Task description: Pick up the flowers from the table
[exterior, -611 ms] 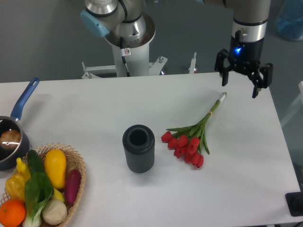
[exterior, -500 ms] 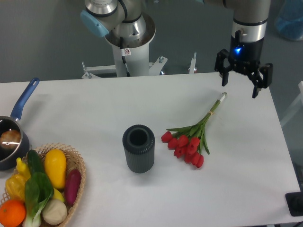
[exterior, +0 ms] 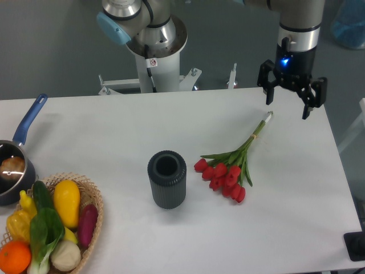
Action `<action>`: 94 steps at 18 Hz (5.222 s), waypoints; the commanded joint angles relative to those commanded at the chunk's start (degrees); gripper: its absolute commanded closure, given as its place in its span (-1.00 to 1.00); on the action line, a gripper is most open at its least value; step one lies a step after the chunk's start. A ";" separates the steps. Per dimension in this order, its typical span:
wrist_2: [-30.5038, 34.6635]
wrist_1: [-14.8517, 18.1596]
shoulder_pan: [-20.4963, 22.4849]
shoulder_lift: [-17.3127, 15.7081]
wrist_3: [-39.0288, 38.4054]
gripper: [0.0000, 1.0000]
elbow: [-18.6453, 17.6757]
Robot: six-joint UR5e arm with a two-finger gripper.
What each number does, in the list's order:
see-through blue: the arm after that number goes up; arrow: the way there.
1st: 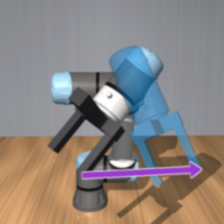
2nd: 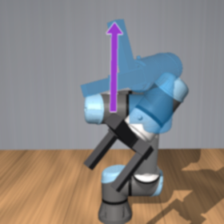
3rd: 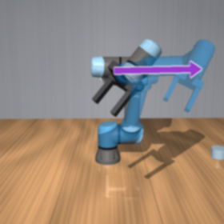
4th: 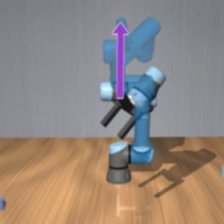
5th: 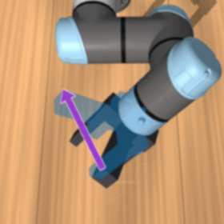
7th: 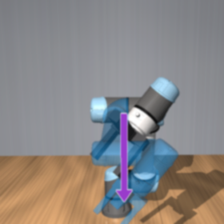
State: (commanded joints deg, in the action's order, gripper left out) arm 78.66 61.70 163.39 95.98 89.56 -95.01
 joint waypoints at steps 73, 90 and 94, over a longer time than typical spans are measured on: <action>2.55 -3.69 -4.48 18.37 0.18 -1.00 -6.33; 2.02 -3.96 -5.80 19.25 -3.78 -0.74 -6.42; 2.02 -3.96 -5.80 19.16 -3.78 -0.47 -6.33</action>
State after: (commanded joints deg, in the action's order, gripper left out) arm 80.68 57.74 157.59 115.14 85.78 -101.34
